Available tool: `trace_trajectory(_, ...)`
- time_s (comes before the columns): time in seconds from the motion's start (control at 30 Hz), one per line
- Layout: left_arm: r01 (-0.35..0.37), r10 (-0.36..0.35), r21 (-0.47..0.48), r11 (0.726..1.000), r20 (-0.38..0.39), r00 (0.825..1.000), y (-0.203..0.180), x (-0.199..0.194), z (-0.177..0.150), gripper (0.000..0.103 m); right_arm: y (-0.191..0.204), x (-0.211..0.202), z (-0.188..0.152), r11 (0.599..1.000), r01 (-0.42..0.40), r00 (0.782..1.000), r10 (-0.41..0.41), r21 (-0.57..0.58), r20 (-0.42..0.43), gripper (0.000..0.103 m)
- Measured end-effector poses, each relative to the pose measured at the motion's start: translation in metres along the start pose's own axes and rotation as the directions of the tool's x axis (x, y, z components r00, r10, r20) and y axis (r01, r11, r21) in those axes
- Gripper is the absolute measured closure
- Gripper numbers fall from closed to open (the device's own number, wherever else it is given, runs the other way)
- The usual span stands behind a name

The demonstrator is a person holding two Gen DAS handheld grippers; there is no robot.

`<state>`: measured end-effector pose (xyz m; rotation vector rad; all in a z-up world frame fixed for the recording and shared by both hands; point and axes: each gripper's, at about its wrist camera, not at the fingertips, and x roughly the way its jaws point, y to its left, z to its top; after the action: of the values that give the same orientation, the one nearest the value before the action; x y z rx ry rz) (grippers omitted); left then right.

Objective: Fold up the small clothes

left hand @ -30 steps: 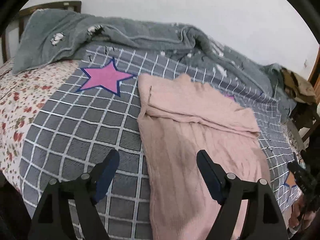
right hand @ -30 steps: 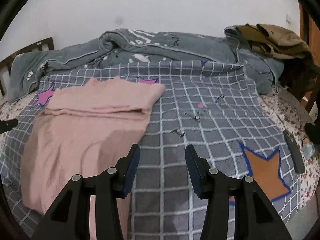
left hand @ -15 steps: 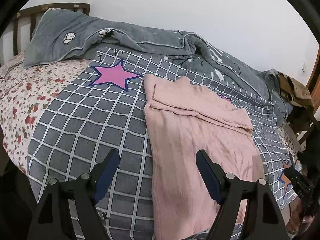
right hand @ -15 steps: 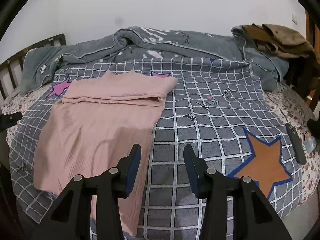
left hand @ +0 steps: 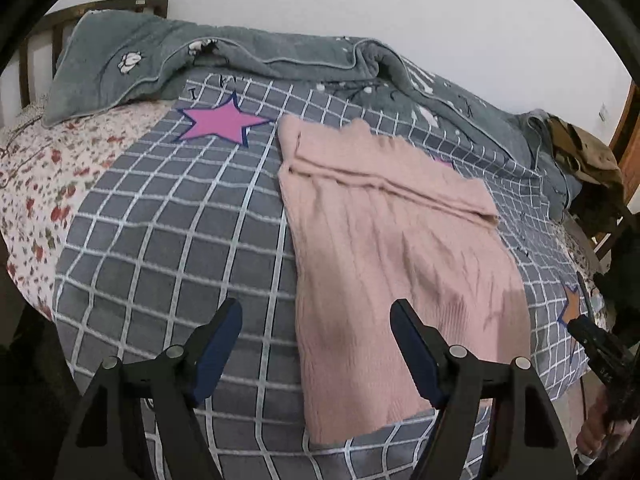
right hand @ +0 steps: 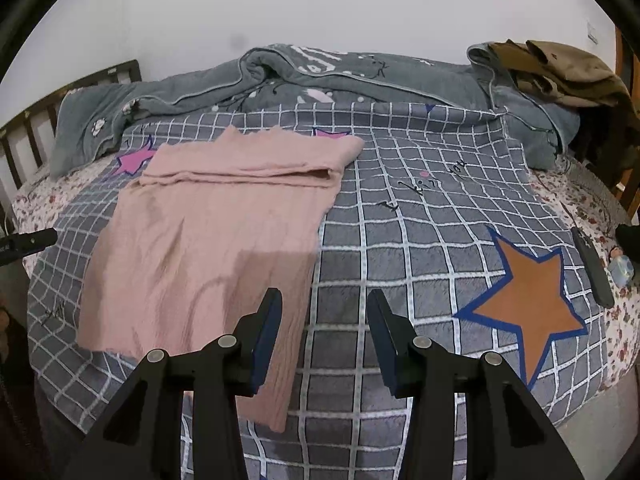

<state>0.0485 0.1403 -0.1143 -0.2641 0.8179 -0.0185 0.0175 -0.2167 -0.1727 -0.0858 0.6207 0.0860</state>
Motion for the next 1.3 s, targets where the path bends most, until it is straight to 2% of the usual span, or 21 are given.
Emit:
trace_trajectory(0.2, 0.014, -0.015, -0.023, 1.0, -0.065, 0.998, 0.004, 0.011, -0.025, 0.034, 0.001, -0.004, -0.015, 1.0, -0.016, 1.0, 0.016, 0.005, -0.015, 0.059)
trace_trajectory(0.3, 0.013, -0.016, -0.035, 0.999, -0.097, 0.995, 0.005, 0.015, -0.036, 0.039, 0.002, 0.003, -0.026, 1.0, -0.022, 0.999, 0.022, 0.006, -0.039, 0.059)
trace_trajectory(0.57, 0.009, -0.012, -0.031, 0.999, -0.125, 0.992, 0.004, 0.021, -0.06, 0.039, 0.008, 0.02, -0.049, 0.998, -0.065, 0.993, 0.066, 0.008, -0.095, 0.06)
trace_trajectory(0.8, -0.002, -0.007, -0.048, 0.999, -0.18, 0.984, 0.005, 0.039, -0.071, 0.04, 0.015, 0.037, -0.062, 0.994, -0.112, 0.984, 0.113, 0.015, -0.137, 0.06)
trace_trajectory(0.93, -0.012, 0.003, -0.045, 0.999, -0.203, 0.979, 0.004, 0.049, -0.072, 0.047, 0.016, 0.046, -0.065, 0.992, -0.127, 0.979, 0.128, 0.02, -0.158, 0.06)
trace_trajectory(1.07, -0.023, 0.016, -0.035, 0.999, -0.191, 0.981, -0.001, 0.049, -0.069, 0.047, 0.018, 0.055, -0.067, 0.991, -0.132, 0.976, 0.134, 0.023, -0.173, 0.06)
trace_trajectory(1.17, -0.031, 0.028, -0.015, 0.999, -0.189, 0.982, -0.005, 0.05, -0.067, 0.063, 0.02, 0.058, -0.069, 0.991, -0.132, 0.976, 0.135, 0.029, -0.171, 0.061)
trace_trajectory(1.23, -0.048, 0.047, -0.003, 0.999, -0.192, 0.98, -0.008, 0.051, -0.066, 0.066, 0.023, 0.059, -0.069, 0.991, -0.129, 0.977, 0.131, 0.023, -0.167, 0.065)
trace_trajectory(1.3, -0.028, 0.026, -0.006, 1.0, -0.201, 0.979, -0.01, 0.052, -0.067, 0.08, 0.025, 0.059, -0.069, 0.991, -0.135, 0.977, 0.136, 0.019, -0.164, 0.071)
